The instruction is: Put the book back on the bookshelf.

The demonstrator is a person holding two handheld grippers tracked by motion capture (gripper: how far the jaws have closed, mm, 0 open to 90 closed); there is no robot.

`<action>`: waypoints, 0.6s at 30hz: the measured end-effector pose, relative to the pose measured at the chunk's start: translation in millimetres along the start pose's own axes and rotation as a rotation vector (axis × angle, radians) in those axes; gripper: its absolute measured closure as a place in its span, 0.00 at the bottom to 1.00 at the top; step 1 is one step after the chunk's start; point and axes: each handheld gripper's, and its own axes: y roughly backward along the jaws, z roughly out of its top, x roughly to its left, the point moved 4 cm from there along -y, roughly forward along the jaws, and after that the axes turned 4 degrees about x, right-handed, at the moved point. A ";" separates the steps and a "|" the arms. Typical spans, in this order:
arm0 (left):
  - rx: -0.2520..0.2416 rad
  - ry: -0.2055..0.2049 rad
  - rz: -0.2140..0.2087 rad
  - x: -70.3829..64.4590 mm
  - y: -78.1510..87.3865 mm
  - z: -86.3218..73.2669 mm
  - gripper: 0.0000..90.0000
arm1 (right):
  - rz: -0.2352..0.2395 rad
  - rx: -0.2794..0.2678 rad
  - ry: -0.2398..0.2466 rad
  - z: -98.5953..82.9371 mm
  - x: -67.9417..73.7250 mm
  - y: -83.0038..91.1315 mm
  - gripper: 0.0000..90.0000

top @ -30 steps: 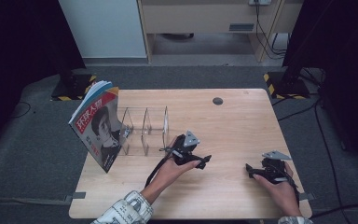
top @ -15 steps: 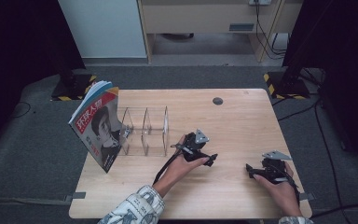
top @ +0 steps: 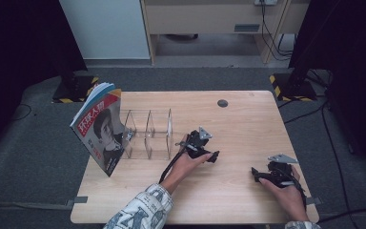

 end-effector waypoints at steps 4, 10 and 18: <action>0.022 -0.023 -0.004 -3.6 -2.6 -3.4 0.06 | 0.000 0.000 0.000 0.0 0.0 0.0 0.09; 0.053 -0.033 -0.003 -7.4 -10.7 -11.7 0.06 | 0.000 0.000 0.000 -0.1 0.0 0.0 0.09; 0.058 -0.025 0.017 -4.7 -15.4 -17.8 0.04 | -0.001 0.000 0.001 -0.1 0.1 -0.1 0.09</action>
